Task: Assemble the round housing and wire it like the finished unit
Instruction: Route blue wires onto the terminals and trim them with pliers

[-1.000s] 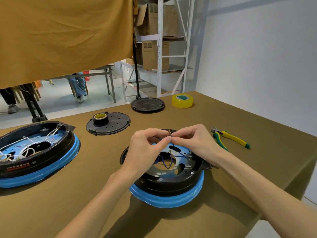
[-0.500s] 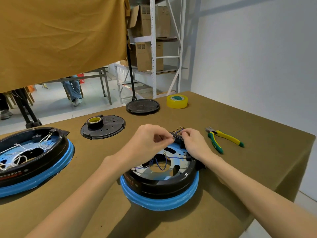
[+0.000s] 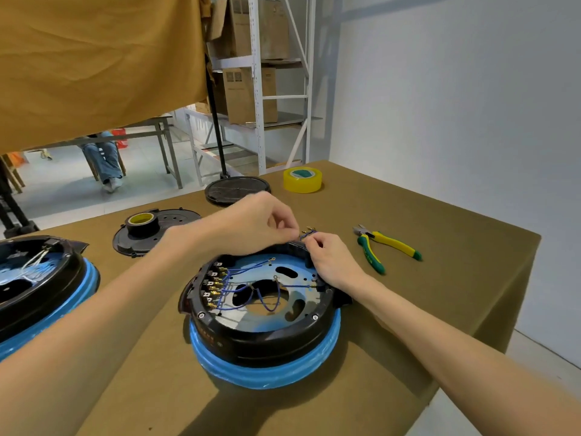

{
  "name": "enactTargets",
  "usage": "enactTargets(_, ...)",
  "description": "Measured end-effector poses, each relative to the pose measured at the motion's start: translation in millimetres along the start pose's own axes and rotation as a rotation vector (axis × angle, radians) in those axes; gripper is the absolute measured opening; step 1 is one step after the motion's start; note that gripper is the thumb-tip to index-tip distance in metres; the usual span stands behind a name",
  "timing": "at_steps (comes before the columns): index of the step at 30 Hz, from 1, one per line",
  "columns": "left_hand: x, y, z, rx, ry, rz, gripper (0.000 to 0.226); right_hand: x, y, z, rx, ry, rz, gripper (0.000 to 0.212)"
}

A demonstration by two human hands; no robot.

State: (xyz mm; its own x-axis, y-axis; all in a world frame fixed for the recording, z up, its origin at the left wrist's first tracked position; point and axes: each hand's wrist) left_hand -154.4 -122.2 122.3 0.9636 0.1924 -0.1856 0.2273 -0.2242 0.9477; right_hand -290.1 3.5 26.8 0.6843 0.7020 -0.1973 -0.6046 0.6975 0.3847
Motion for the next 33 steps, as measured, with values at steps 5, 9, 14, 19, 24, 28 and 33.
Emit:
enactTargets(5, 10.4, -44.7, 0.7, 0.031, -0.010, 0.119, 0.010, 0.6, -0.1, 1.6, -0.020, -0.009, 0.015, 0.039)
enactTargets(9, 16.5, -59.3, 3.5, 0.087, -0.039, 0.046, 0.008, -0.5, -1.1, -0.4, -0.021, -0.001, -0.004, 0.042)
enactTargets(14, 21.9, -70.9, 1.9, 0.116, -0.053, 0.026, 0.008, -1.5, -1.9, -2.3, -0.034, -0.001, -0.012, 0.045)
enactTargets(19, 22.2, -76.5, 4.0, 0.137, -0.068, -0.031, 0.007, -3.2, -2.3, -3.7, -0.032, -0.024, -0.008, 0.041)
enactTargets(24, 22.3, -80.8, 1.7, 0.074, -0.051, -0.085, 0.006, -2.8, -2.2, -3.8, -0.026, -0.021, -0.015, 0.043)
enactTargets(28, 22.7, -78.0, 0.1, 0.139, 0.000, -0.092, 0.007, -0.8, -2.4, -2.0, -0.020, -0.028, -0.014, 0.041)
enactTargets(33, 21.9, -77.1, -8.1, 0.057, -0.008, -0.120, 0.007, -0.5, -4.5, -0.8, -0.004, -0.039, -0.008, 0.035)
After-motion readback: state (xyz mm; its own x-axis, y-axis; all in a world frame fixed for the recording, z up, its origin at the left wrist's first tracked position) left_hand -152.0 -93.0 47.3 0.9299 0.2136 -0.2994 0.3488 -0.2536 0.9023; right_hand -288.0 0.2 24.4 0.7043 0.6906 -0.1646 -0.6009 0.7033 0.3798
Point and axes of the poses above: each hand's wrist, its own x-axis away from the middle knuckle, its own y-axis out of the back of the hand, z = x × y, and after that the axes turned 12 degrees about -x, right-handed
